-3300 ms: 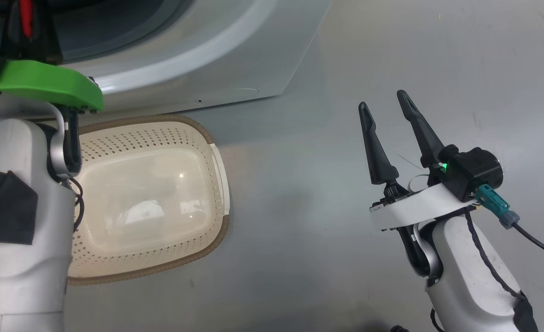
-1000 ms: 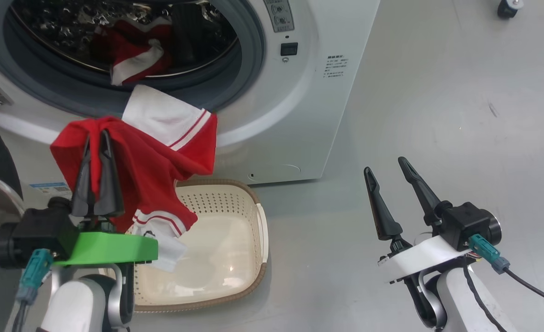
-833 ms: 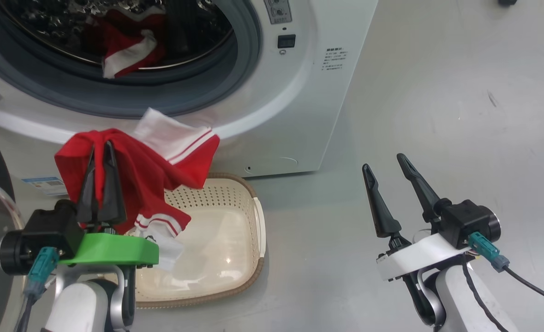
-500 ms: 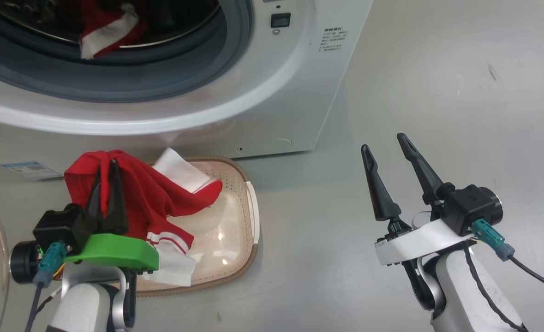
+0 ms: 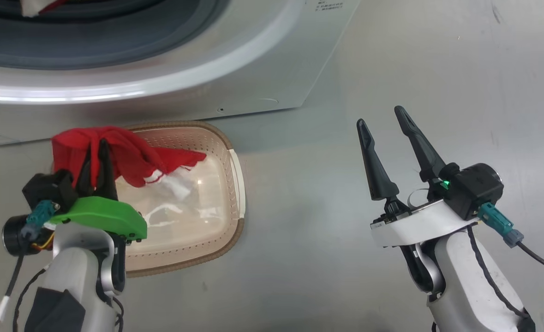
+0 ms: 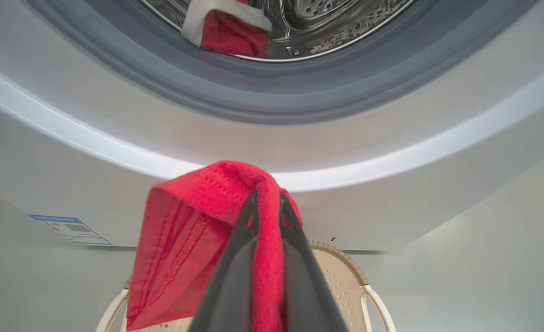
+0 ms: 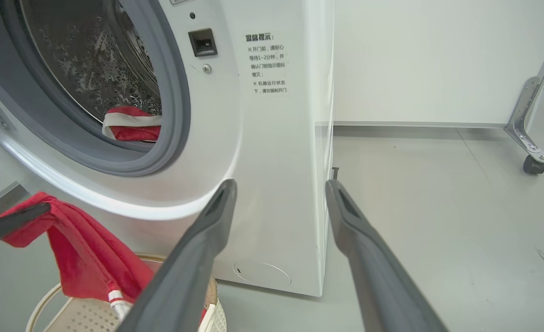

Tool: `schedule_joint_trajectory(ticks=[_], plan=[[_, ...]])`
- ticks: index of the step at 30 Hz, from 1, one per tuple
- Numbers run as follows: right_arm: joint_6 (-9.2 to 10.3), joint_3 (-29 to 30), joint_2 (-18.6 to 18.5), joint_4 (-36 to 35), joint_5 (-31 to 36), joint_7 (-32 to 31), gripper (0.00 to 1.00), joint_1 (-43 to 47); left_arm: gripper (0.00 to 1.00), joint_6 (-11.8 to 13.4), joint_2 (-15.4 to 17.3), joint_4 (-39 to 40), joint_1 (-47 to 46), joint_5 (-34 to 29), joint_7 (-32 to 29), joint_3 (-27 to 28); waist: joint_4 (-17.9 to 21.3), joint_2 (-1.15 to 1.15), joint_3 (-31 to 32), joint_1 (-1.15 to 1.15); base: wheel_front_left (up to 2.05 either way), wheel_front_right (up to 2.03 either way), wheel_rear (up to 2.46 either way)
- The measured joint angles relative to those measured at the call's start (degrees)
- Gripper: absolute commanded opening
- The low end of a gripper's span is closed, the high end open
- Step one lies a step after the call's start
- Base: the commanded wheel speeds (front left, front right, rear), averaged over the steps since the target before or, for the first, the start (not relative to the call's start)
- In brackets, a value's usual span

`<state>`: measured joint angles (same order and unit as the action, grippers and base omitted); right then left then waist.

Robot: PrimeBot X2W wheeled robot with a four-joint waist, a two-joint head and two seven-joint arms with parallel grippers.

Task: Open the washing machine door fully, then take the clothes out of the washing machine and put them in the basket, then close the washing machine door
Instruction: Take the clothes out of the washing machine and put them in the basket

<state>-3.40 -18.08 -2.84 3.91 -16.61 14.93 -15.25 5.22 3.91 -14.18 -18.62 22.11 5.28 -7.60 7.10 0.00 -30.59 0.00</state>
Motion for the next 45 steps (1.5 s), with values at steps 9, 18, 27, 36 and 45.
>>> schedule_joint_trajectory(ticks=[9, 18, 27, 36, 45], plan=[[0.10, 0.0, 0.0, -1.7, -0.2, 0.0, 1.00, -4.0, 0.00, -1.0, 0.6, -8.2, -8.0, 0.6, -2.8, 0.4, 1.4, 0.00, -7.0, 0.00, 0.00, 0.00, 0.00], [0.54, 0.0, 0.0, -2.0, -0.7, 0.0, 1.00, -6.8, 0.00, -2.8, 1.5, -18.2, -13.6, 1.1, -5.3, 0.1, 2.8, 0.00, -12.6, 0.00, 0.00, 0.00, 0.00], [0.55, -0.3, 0.0, -1.6, -1.0, 0.0, 1.00, -7.1, 0.00, -3.4, 1.0, -27.4, -15.3, 2.3, -7.7, 0.3, 3.6, 0.00, -14.2, 0.00, 0.00, 0.00, 0.00], [0.60, -0.1, 0.0, -1.2, -1.0, 0.0, 1.00, -7.8, 0.00, -4.1, 0.6, -32.3, -18.1, 3.6, -7.1, 0.9, 3.9, 0.00, -14.7, 0.00, 0.00, 0.00, 0.00], [0.58, 0.4, 0.0, -0.2, -1.0, 0.0, 1.00, -8.8, 1.00, -5.6, -0.3, -36.6, -19.6, 4.5, -4.3, 0.9, 3.3, 0.00, -13.7, 0.00, 0.00, 0.00, 0.00]])
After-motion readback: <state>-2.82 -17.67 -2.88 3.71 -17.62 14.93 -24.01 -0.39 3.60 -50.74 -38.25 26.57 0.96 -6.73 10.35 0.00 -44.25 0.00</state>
